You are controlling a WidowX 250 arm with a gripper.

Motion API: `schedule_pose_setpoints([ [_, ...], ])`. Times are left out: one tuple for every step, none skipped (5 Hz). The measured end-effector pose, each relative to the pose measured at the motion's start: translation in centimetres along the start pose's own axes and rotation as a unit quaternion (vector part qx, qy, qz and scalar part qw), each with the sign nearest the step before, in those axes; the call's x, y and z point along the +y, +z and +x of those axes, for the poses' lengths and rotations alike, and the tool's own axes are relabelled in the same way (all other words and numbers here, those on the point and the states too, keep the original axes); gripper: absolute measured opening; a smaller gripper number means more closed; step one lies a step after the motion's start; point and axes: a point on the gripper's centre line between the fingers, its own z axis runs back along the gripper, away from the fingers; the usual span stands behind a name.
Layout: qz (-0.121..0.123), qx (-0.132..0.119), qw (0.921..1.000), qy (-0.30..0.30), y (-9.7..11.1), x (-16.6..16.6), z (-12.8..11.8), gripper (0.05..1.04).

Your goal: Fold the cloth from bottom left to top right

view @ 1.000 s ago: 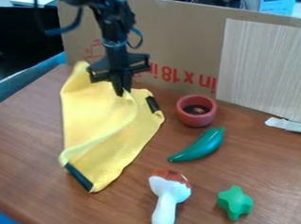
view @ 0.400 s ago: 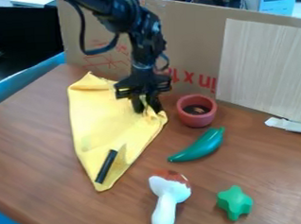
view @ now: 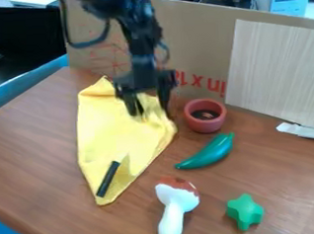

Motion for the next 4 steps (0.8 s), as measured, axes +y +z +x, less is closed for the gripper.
schedule_pose_setpoints([
  [-0.066,0.009,0.9976,0.021,3.8,2.0,1.5,1.001],
  [-0.115,0.006,0.9931,0.020,6.0,3.2,1.6,1.001],
  [-0.156,-0.008,0.9876,0.006,8.1,5.9,1.6,1.001],
  [-0.175,-0.029,0.9841,-0.010,9.6,11.1,1.8,1.001],
])
